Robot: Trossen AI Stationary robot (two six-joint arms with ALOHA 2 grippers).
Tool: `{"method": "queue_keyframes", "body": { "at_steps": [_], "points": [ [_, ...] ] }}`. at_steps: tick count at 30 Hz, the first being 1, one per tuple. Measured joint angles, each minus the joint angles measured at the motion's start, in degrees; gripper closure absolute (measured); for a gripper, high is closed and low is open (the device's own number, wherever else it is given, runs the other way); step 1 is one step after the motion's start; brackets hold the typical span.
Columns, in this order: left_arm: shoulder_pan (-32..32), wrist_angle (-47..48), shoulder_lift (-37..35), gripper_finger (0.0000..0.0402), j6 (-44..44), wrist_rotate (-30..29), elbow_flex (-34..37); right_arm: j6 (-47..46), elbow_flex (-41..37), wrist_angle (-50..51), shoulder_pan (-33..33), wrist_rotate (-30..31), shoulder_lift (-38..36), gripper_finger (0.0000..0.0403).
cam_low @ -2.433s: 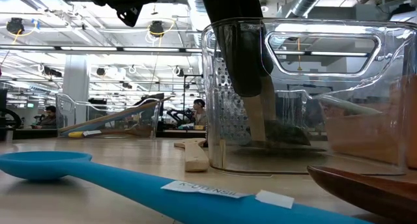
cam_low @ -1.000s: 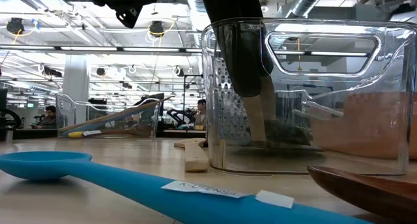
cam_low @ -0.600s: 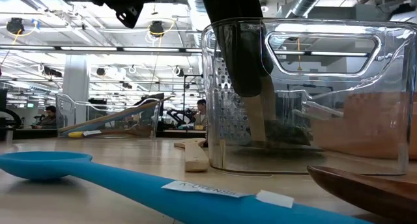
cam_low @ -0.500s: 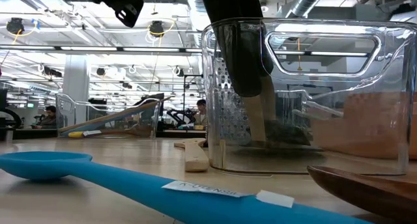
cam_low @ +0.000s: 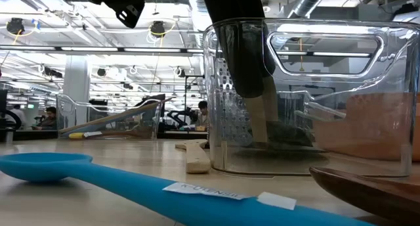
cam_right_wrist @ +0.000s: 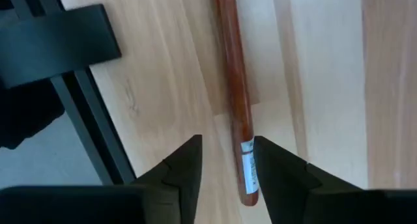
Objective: Pick & Place Kitchen Items
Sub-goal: Put the brown ladle into the top transparent bin
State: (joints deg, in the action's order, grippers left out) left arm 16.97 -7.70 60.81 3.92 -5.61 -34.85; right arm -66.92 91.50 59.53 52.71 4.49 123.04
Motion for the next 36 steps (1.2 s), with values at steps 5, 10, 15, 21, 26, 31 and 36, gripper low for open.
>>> {"method": "queue_keyframes", "body": {
  "at_steps": [5,10,15,21,26,31,36],
  "points": [
    [0.0,0.0,0.0,0.04,0.0,0.0,0.0,2.5,-0.9,0.2,0.1,0.0,0.0,0.0275],
    [0.0,0.0,0.0,0.04,0.0,0.0,0.0,4.8,-0.9,0.1,-0.4,0.0,0.0,0.029],
    [0.0,0.0,0.0,0.04,0.0,-0.1,0.0,4.6,-0.9,0.0,-0.3,0.1,0.0,0.0299],
    [0.0,0.0,0.0,0.04,0.0,-0.1,0.0,3.5,-0.9,-1.5,-0.3,0.4,0.0,0.03],
    [0.0,0.0,0.0,0.04,0.0,-0.1,0.0,3.2,-2.5,-5.6,-0.4,1.2,0.0,0.03],
    [0.0,0.0,0.0,0.04,0.0,-0.1,0.0,1.2,-6.9,-10.8,-0.3,0.7,-0.5,0.0301],
    [0.0,0.0,0.0,0.04,0.0,-0.1,0.0,0.7,-7.4,-10.7,-0.4,0.7,-0.6,0.0305]
  ]
}}
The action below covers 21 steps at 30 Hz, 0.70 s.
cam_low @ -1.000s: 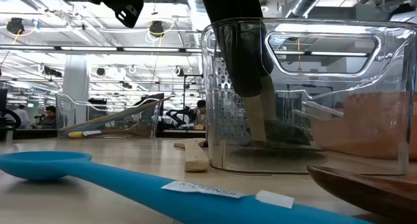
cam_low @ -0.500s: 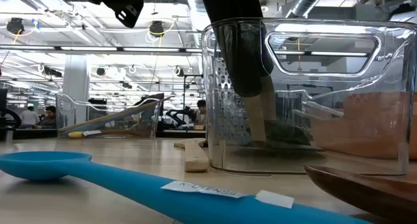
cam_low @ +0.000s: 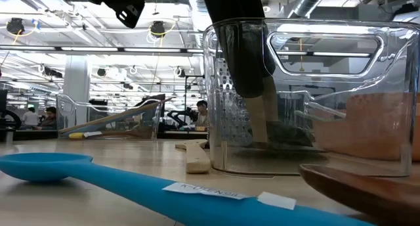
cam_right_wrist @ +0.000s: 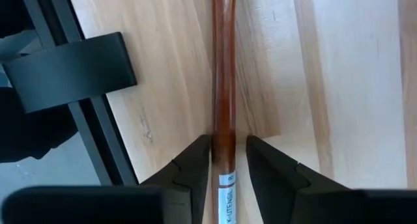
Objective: Pick & Place Kitchen Items
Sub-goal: Put the brown ladle into the top transparent bin
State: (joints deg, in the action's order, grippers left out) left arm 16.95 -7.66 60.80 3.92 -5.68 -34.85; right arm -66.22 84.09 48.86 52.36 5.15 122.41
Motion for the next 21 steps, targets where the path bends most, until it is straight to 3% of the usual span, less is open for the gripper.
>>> {"method": "queue_keyframes", "body": {
  "at_steps": [8,21],
  "points": [
    [0.0,0.0,0.0,0.04,0.0,0.0,0.0,0.1,-0.1,0.4,0.0,-0.3,0.0,0.0377],
    [0.0,0.0,0.0,0.04,0.0,0.0,0.0,0.0,5.9,8.2,0.5,-0.6,0.9,0.038]
  ]
}}
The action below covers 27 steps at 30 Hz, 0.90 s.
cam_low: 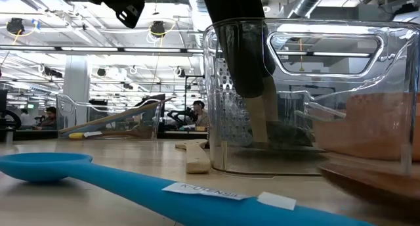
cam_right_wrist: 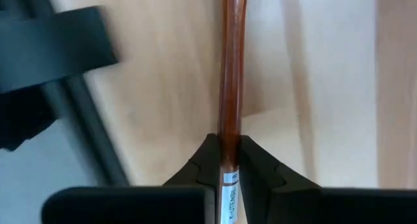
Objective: Pick & Place Kitchen Items
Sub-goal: Put the brown ladle into the top transparent bin
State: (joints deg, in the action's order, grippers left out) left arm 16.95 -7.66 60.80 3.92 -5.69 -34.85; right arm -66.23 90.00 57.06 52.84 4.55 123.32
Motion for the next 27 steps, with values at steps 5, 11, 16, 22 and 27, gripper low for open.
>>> {"method": "queue_keyframes", "body": {
  "at_steps": [5,11,16,22,27],
  "points": [
    [0.0,0.0,0.0,0.04,0.0,0.0,0.0,0.2,3.3,2.6,1.2,0.6,-0.1,0.038],
    [0.0,-0.2,0.0,0.04,0.0,0.0,0.0,1.5,8.8,3.7,1.8,1.3,-0.2,0.038],
    [0.0,-1.6,0.0,0.04,0.0,-1.0,0.0,2.2,14.7,10.5,2.3,1.5,-0.3,0.038],
    [0.0,-4.2,0.0,0.04,-0.2,-1.3,0.0,2.3,23.7,22.0,2.4,5.9,-0.3,0.038],
    [0.0,-4.7,0.0,0.04,-0.2,-1.2,0.0,2.3,30.7,31.6,2.0,15.8,-0.4,0.038]
  ]
}}
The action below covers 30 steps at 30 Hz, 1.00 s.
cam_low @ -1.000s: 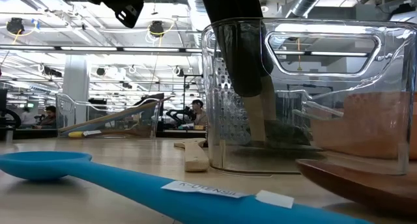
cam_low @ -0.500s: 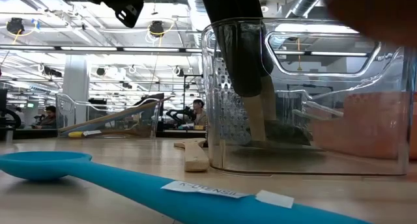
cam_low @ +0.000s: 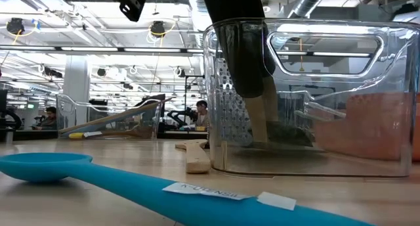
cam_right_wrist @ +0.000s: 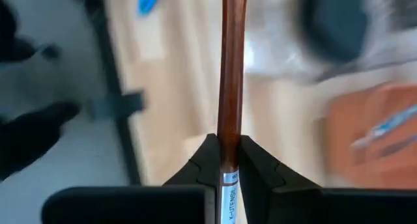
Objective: Pick & Place Kitchen Items
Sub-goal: Put the brown ladle into the top transparent bin
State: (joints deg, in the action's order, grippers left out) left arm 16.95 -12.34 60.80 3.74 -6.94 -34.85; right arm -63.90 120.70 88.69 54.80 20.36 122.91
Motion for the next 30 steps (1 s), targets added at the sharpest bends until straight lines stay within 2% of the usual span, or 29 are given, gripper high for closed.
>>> {"method": "queue_keyframes", "body": {
  "at_steps": [5,11,17,24,30],
  "points": [
    [0.0,-6.0,0.0,0.04,0.4,0.0,0.0,5.3,0.9,1.3,-2.2,14.5,-0.2,0.038],
    [0.0,-11.8,0.0,0.04,-0.3,0.1,0.0,13.4,0.9,1.3,-6.9,27.5,-0.6,0.038],
    [0.0,-11.7,0.0,0.04,-1.0,-0.3,0.0,19.1,0.9,1.3,-11.7,35.0,-0.6,0.038],
    [-0.3,-9.5,0.0,0.04,-3.9,-8.4,0.0,20.9,0.9,1.3,-14.8,44.2,-2.0,0.038],
    [-0.3,-9.2,0.0,0.04,-3.4,-8.7,0.0,21.7,0.9,1.3,-16.7,53.1,-4.8,0.038]
  ]
}}
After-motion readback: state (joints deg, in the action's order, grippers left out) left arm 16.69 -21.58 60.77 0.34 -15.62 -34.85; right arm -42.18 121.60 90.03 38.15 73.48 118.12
